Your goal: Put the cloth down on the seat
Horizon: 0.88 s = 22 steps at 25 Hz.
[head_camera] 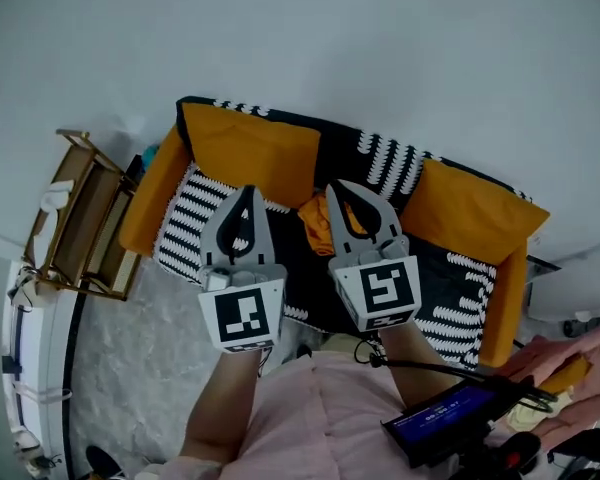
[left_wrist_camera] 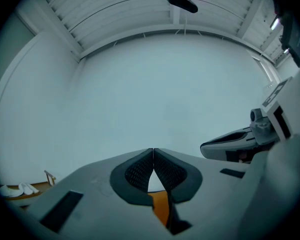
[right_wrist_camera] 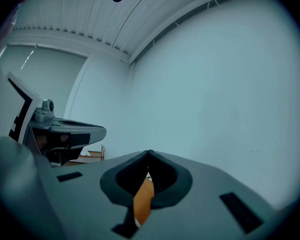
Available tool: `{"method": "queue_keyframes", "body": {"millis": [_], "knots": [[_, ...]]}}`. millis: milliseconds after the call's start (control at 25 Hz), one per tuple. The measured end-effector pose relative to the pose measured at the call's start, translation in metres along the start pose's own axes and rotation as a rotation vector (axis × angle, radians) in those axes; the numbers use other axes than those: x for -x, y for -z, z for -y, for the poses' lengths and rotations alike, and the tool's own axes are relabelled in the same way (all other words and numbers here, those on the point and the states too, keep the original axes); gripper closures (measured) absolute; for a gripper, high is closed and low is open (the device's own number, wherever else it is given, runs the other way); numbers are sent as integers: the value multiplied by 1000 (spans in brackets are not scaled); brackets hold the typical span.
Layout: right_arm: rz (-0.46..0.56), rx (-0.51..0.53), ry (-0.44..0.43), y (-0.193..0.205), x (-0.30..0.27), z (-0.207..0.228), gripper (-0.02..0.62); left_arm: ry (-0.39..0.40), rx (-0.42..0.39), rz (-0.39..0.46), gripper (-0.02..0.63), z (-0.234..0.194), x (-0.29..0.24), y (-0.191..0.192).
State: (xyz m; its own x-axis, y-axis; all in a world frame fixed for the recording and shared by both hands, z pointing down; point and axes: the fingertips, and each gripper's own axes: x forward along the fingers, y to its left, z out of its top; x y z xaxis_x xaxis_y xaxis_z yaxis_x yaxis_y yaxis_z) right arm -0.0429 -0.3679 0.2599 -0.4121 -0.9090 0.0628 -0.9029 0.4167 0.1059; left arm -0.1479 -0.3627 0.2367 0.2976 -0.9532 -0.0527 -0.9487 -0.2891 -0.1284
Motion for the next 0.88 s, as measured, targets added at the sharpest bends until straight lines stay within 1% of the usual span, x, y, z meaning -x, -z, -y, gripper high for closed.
{"method": "queue_keyframes", "body": {"millis": [120, 280, 520, 880], "knots": [[28, 11, 1, -12, 4, -4, 595, 4, -6, 21, 595, 0, 5, -8], [39, 22, 2, -18, 7, -8, 595, 14, -6, 36, 595, 2, 8, -14], [45, 27, 3, -22, 7, -8, 595, 24, -7, 51, 595, 4, 7, -19], [32, 24, 1, -17, -1, -12, 595, 24, -6, 51, 595, -2, 4, -16]]}}
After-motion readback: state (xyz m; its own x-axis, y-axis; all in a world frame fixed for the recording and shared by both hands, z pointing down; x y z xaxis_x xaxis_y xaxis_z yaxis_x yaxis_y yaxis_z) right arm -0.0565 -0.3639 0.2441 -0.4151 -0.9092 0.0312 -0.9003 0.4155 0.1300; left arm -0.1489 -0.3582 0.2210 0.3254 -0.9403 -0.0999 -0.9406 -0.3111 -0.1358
